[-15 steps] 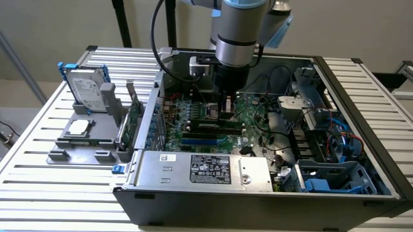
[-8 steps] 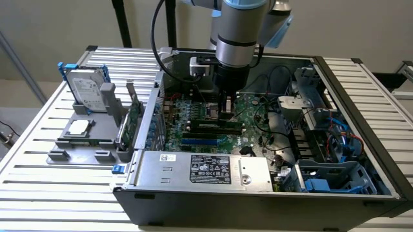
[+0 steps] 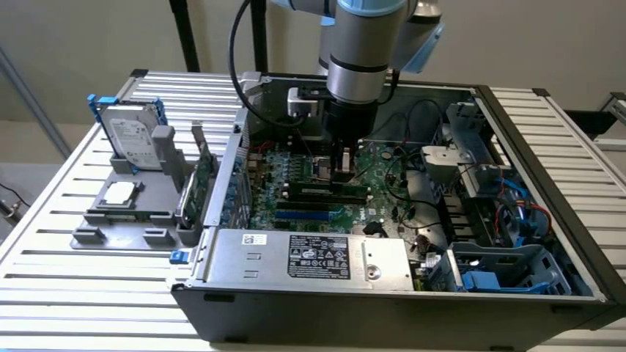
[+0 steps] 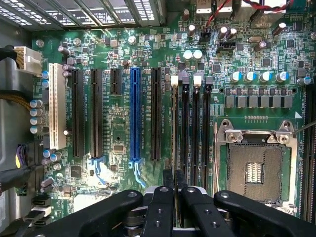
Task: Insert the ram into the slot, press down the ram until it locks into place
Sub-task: 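Insert the ram into the slot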
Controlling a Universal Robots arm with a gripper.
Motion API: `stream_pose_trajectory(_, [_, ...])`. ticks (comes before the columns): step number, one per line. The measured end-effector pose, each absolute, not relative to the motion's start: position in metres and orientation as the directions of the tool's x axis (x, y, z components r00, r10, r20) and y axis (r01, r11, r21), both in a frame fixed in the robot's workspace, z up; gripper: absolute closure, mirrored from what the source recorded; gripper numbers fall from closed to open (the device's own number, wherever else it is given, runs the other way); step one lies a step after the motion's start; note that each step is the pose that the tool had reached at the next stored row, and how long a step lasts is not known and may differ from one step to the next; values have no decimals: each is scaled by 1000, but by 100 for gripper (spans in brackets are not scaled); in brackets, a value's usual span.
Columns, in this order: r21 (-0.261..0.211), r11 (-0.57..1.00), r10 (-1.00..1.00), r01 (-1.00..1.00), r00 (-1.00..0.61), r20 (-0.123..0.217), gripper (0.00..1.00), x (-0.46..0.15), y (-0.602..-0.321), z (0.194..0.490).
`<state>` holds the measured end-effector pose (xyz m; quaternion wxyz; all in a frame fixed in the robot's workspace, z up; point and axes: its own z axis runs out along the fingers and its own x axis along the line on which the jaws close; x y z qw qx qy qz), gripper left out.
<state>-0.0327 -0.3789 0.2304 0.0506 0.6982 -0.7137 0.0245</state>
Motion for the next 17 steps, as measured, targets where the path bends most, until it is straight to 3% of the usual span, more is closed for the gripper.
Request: stream_pose_trajectory(17, [33,29,-994,-999,-25,106,87,-33,-379,227])
